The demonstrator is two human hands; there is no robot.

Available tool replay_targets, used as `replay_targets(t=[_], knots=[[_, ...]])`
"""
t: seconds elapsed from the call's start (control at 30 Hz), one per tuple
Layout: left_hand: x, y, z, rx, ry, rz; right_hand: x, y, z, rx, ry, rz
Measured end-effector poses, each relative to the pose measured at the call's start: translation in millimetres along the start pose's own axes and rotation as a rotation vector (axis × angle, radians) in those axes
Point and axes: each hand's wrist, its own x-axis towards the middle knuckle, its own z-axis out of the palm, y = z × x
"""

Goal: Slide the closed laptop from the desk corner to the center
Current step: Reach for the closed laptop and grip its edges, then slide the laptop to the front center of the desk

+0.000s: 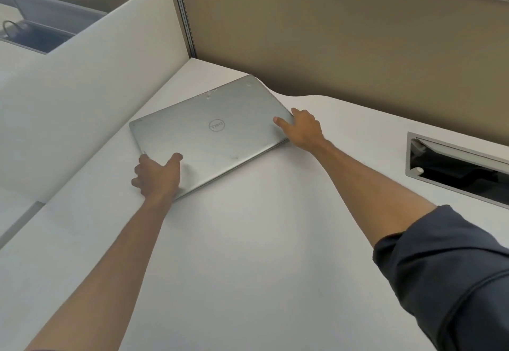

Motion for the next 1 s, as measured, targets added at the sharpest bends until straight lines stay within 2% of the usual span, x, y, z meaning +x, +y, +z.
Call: replay_targets(t=[0.17,0.33,0.63,1.0], knots=[[3,6,8,0.029,0.028,-0.082,10,1,5,0.051,0.028,0.096],[14,2,2,-0.073,0.035,-0.184,18,1,2,0.103,-0.06,0.177],[3,-15,-1,-0.284,0.084,-0.218,7,8,0,0.086,-0.095,0.212],[-34,-37,-10,-0.437,0.082,-0.168,-39,28,-12,0.242,-0.063,0.232]])
